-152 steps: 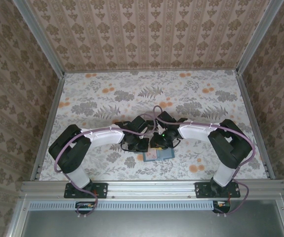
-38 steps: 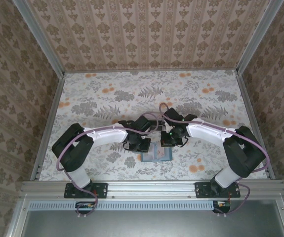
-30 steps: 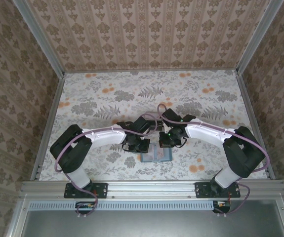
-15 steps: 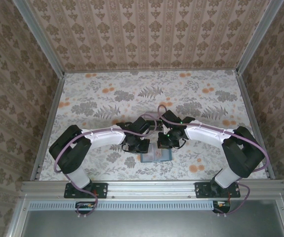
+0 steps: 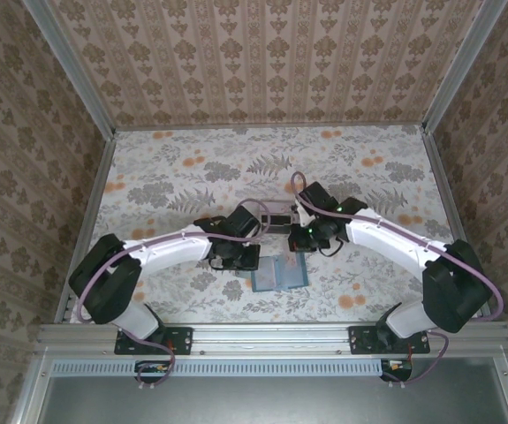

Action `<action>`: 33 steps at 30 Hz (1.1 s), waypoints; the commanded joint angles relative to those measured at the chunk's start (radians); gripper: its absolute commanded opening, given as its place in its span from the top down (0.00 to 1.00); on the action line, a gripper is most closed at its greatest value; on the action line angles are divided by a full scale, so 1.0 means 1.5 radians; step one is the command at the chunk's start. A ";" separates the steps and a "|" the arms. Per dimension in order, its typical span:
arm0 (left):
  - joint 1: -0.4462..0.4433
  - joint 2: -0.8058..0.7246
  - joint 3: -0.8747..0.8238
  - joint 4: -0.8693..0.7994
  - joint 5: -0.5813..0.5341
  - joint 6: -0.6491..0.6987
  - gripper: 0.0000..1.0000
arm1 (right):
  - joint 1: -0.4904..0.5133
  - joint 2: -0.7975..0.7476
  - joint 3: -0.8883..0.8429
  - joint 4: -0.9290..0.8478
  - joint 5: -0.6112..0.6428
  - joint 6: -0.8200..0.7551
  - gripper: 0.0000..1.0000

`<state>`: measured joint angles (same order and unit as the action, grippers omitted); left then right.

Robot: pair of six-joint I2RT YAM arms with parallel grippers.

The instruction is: Take the credit cards out of the card holder

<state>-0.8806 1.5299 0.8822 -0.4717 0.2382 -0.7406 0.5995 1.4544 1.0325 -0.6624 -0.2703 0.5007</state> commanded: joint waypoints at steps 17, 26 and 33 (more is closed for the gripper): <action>0.045 -0.104 -0.105 -0.021 -0.031 -0.013 0.91 | -0.014 0.197 0.327 -0.215 0.098 -0.833 1.00; 0.050 -0.151 -0.167 0.003 -0.032 -0.048 0.90 | -0.028 0.334 0.527 -0.327 0.128 -0.921 1.00; 0.051 -0.177 -0.196 0.015 -0.030 -0.071 0.87 | -0.030 0.423 0.656 -0.390 0.125 -0.944 1.00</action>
<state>-0.8101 1.2949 0.6090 -0.4557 0.2005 -0.8131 0.5564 2.0392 1.9480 -1.1454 -0.0837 -0.8654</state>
